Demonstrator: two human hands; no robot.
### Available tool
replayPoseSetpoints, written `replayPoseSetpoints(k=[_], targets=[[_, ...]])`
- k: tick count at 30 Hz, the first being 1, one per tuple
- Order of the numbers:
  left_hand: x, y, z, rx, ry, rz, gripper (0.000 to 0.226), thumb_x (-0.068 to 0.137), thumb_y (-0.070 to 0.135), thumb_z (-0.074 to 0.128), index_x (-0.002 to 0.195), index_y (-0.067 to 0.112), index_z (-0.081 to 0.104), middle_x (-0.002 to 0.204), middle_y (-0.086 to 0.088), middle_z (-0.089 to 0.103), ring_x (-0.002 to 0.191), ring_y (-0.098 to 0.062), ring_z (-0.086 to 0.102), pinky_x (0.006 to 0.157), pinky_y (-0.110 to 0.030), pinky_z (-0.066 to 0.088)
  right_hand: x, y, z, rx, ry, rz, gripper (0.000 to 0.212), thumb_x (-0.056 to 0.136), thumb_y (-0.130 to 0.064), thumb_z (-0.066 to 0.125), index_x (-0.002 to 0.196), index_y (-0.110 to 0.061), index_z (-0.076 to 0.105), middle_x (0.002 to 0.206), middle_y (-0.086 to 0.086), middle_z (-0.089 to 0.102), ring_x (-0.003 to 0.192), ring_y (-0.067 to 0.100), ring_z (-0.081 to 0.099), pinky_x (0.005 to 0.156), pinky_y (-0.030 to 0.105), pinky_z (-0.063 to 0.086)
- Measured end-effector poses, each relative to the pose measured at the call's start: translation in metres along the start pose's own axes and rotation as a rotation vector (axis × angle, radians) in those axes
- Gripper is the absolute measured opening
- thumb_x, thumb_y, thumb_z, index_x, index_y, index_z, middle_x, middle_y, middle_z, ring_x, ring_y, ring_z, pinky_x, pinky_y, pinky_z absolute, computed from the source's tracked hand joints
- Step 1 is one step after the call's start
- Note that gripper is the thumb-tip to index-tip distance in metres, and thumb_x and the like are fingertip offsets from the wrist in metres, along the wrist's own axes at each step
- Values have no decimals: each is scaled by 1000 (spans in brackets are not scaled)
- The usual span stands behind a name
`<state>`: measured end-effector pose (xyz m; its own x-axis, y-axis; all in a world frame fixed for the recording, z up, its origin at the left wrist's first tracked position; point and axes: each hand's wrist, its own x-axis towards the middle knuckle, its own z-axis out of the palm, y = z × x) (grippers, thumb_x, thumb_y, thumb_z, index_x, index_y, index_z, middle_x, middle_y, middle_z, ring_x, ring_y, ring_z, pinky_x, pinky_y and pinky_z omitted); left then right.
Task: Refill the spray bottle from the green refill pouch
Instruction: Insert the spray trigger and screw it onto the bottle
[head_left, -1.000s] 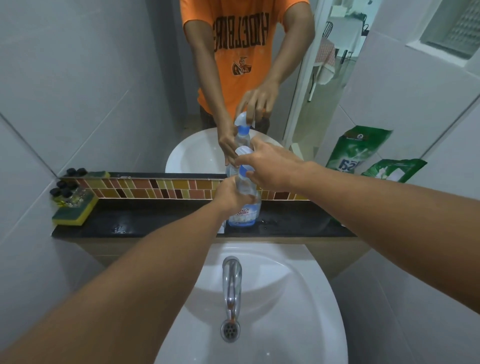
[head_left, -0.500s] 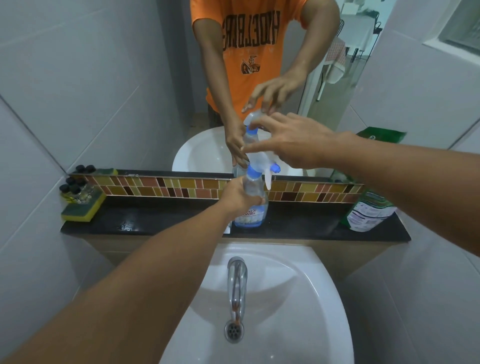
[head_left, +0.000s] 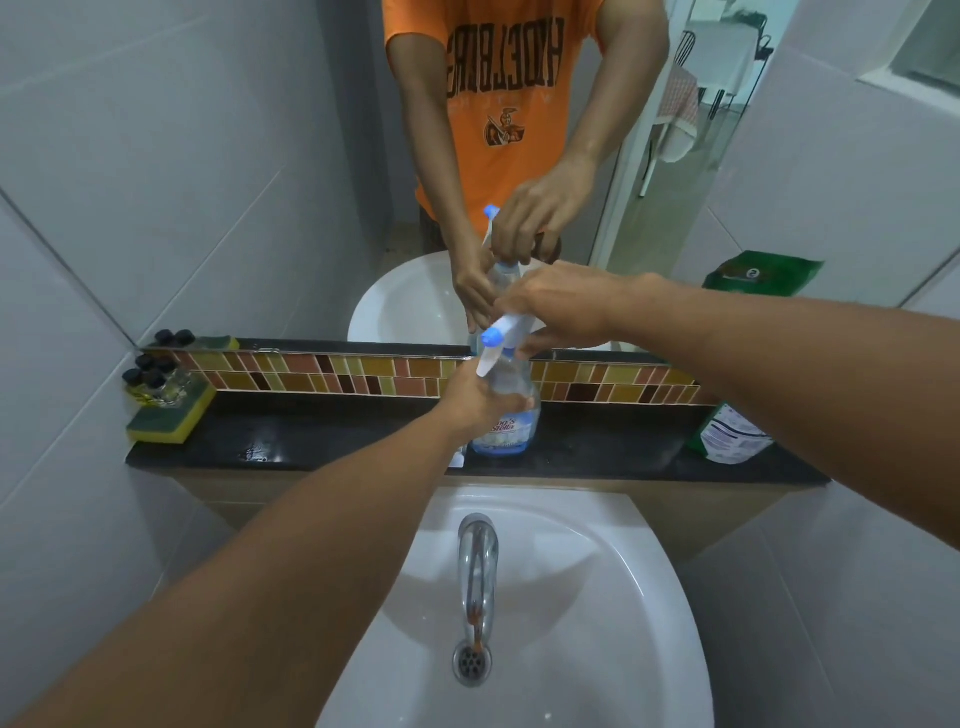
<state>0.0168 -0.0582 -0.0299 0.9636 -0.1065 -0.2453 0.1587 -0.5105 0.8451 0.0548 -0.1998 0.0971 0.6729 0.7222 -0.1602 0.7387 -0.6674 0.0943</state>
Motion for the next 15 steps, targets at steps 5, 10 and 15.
replayPoseSetpoints(k=[5,10,15], targets=[[0,-1,0,-2,-12,14,56,78,29,84,126,19,57,121,-4,64,115,-25,59,98,-43,49,8,2,13,88,20,118,38,87,-51,72,108,-22,61,80,-8,56,68,7,53,56,25,33],[1,-1,1,-9,-5,-10,58,76,31,85,127,24,57,124,-3,64,118,-26,58,101,-51,48,10,1,17,85,63,212,45,82,-63,71,96,-22,62,76,-6,57,65,9,54,52,29,35],[1,-2,2,-25,18,-35,59,75,33,86,125,24,57,124,-2,65,118,-26,59,101,-50,49,15,-9,22,95,107,364,53,78,-66,72,100,-18,63,77,-3,56,65,10,53,53,29,40]])
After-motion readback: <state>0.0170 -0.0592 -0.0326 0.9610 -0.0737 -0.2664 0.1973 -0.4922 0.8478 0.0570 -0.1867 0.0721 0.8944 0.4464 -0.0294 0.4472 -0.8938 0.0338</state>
